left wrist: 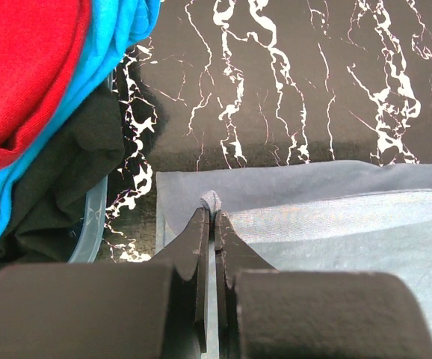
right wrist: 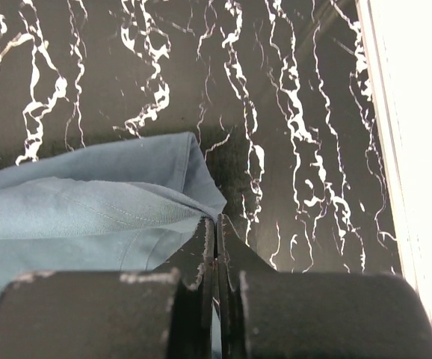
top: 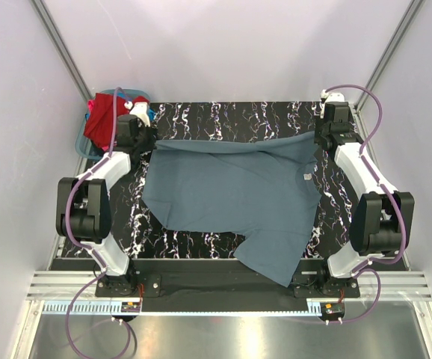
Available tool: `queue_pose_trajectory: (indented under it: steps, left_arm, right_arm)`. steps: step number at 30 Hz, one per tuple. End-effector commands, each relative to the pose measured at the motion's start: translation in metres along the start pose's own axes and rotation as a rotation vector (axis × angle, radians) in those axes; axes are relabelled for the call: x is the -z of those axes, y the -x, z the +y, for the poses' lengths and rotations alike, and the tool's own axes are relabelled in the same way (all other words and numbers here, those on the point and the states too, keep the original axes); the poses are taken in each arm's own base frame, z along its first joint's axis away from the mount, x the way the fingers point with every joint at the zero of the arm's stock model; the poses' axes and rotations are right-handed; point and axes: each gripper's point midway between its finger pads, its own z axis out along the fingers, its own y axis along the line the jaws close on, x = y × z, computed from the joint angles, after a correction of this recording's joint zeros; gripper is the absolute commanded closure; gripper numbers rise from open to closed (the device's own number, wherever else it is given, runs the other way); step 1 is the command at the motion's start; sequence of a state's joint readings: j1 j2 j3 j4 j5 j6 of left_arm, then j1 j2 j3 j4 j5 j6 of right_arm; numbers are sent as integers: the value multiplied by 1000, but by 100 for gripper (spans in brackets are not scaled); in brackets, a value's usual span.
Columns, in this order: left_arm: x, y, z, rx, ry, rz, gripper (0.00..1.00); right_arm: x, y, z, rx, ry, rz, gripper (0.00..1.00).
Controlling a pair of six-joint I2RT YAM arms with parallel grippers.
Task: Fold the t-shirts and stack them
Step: Fold the tshirt
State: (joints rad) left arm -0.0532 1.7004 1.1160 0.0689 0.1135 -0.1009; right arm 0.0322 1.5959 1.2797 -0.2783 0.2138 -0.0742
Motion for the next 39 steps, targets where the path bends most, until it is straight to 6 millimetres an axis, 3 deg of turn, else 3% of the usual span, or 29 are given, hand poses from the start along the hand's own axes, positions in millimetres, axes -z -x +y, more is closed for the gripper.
queue_pose_trajectory:
  steps: [1, 9, 20, 27, 39]
  left_arm:
    - [9, 22, -5, -56, -11, -69, 100]
    - [6, 5, 0, -82, 36, -8, 100]
    - [4, -19, 10, -130, 76, 67, 100]
    - [3, -30, 9, -163, 79, 91, 100]
    - [5, -32, 5, -204, 84, 97, 100]
  right_arm:
    - [17, 14, -4, -14, 10, -45, 100]
    - [23, 1, -2, 11, 35, -24, 100]
    - [25, -43, 4, 54, 73, 65, 100]
    - [29, -44, 7, 52, 96, 60, 100]
    - [33, -72, 18, 58, 160, 109, 100]
